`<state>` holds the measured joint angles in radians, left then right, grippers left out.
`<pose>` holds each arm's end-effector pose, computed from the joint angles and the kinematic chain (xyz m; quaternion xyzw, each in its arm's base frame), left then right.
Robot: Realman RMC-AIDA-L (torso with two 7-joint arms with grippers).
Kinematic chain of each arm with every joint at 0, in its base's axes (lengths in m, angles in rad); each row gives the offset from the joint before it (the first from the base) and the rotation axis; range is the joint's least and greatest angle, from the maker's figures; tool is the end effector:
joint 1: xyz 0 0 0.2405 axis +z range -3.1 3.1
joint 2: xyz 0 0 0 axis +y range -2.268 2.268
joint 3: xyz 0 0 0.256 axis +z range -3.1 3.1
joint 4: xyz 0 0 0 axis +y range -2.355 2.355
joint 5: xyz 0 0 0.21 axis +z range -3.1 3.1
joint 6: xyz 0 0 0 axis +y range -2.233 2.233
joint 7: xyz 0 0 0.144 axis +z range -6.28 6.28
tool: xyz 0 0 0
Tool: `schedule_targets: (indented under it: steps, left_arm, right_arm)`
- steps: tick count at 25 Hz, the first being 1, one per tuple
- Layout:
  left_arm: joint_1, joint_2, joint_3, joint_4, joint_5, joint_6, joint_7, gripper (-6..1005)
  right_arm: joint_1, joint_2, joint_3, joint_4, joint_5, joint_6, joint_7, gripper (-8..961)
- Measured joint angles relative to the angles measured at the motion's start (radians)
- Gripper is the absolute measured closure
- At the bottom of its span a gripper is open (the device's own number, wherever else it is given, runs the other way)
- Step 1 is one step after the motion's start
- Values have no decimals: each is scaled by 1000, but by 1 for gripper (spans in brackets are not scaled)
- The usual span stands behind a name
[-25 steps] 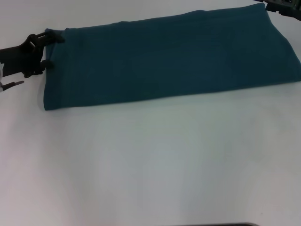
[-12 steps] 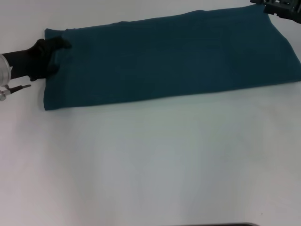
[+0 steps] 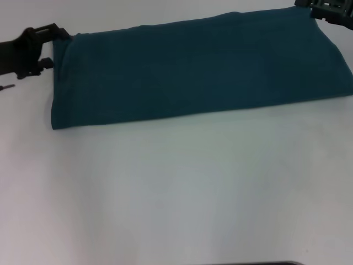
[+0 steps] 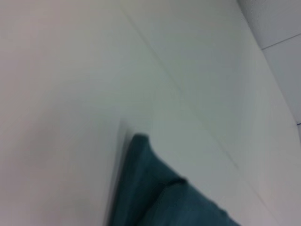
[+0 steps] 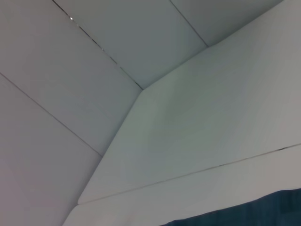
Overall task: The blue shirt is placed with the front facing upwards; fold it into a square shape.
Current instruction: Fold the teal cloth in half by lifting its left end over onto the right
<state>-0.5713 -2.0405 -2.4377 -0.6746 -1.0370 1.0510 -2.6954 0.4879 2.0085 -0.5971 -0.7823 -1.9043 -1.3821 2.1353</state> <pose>-0.3083 0.3928 0.0308 -0.5802 -0.7355 -0.2721 0.2199 0.2917 0.3653 0.0794 -0.7567 0.5252 0.3266 0.2118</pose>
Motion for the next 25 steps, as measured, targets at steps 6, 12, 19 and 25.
schedule_targets:
  steps: [6, 12, 19, 25]
  left_arm:
    - [-18, 74, 65, 18, 21, 87, -1, 127]
    - [-56, 122, 89, 4, 59, 210, 59, 128]
    - [-136, 166, 90, 15, 193, 274, 58, 128]
    - [-123, 91, 79, 19, 254, 113, -89, 128]
  right_arm:
    - [0, -1, 0, 0, 0, -4, 0, 9]
    - [3, -6, -6, 0, 0, -3, 0, 8]
    - [0, -4, -8, 0, -1, -2, -3, 8]
    - [-3, -2, -5, 4, -1, 3, -4, 9]
